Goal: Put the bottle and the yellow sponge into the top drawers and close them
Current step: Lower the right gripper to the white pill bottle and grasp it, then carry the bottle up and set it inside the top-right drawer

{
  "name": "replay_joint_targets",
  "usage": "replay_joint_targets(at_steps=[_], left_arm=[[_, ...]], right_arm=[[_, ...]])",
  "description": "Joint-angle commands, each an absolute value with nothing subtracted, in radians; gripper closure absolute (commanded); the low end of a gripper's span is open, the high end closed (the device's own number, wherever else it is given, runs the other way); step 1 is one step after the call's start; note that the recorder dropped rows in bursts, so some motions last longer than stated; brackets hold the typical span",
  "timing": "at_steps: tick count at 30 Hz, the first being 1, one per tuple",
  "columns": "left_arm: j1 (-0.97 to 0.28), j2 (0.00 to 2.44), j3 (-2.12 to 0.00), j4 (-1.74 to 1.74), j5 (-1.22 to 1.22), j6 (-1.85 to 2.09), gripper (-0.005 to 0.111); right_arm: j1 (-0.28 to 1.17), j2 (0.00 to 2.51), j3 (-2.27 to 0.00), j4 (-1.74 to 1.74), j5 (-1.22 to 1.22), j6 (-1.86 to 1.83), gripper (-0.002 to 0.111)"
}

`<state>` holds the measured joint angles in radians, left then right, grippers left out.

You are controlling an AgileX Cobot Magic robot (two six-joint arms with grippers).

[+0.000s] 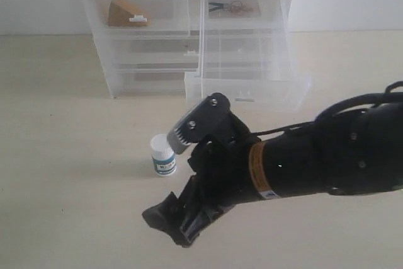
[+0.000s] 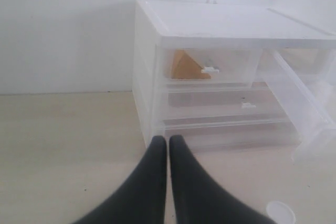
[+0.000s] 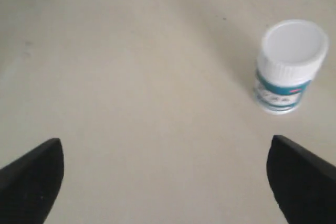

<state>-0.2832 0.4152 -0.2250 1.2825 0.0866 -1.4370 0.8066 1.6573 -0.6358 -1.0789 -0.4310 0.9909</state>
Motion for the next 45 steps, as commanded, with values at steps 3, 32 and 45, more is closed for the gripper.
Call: replay_joint_targets(at_steps=[3,32,45], left_arm=[[-0.289,0.415,-0.221,1.282,0.079,-1.44,0.103],[-0.289,0.415,-0.221,1.301,0.078,-1.44,0.103],[-0.289,0.415,-0.221,1.297,0.074,-1.44,0.103]], right_arm=[[0.876,1.699,-0.756,-1.061,-0.175,0.941,0.012],[0.967,1.478,-1.006,-1.662,-0.149,1.682,0.107],[0.52,1.409,-1.007,-1.744,-0.332,1.86,0.107]])
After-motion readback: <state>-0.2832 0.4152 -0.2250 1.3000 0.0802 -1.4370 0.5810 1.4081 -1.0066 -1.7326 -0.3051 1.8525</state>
